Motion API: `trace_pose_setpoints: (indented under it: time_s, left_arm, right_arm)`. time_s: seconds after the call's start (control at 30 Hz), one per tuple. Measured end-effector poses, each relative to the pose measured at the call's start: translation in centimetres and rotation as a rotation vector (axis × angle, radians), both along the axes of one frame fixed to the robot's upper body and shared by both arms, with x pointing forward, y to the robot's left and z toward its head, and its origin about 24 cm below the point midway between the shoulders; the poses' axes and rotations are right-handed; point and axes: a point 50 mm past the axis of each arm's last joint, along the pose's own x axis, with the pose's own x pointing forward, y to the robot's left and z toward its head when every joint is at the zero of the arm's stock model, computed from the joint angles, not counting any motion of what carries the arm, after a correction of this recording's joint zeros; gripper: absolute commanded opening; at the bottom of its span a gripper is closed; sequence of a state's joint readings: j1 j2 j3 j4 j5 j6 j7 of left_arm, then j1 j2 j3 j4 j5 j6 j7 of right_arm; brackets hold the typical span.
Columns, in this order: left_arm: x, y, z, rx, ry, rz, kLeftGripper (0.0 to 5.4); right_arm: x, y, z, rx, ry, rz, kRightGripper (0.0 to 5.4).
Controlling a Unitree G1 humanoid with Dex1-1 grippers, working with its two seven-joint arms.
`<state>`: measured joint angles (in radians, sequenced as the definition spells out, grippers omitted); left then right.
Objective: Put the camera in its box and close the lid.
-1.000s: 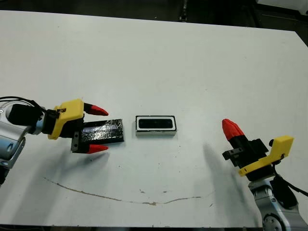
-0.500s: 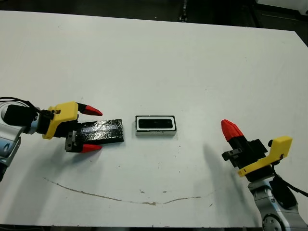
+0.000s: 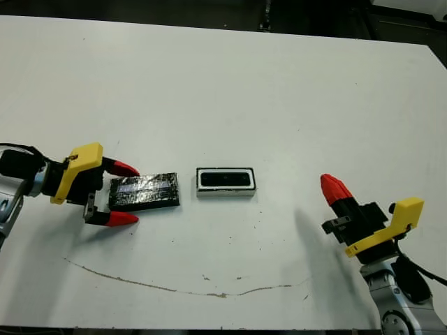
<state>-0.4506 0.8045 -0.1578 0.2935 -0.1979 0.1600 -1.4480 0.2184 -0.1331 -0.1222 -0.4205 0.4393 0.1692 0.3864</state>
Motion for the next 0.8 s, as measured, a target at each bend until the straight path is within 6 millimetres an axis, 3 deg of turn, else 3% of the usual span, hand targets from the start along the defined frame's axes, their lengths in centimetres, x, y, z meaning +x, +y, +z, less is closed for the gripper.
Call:
trace_pose_setpoints:
  time_s: [0.53, 0.8]
  left_arm:
    - [-0.43, 0.76, -0.27, -0.061, 0.026, 0.083, 3.19]
    - [-0.53, 0.79, -0.35, -0.076, 0.025, 0.09, 3.17]
  right_arm:
    - [-0.05, 0.04, -0.05, 0.008, 0.003, 0.004, 0.0]
    - [-0.05, 0.07, -0.04, 0.013, 0.005, 0.009, 0.0]
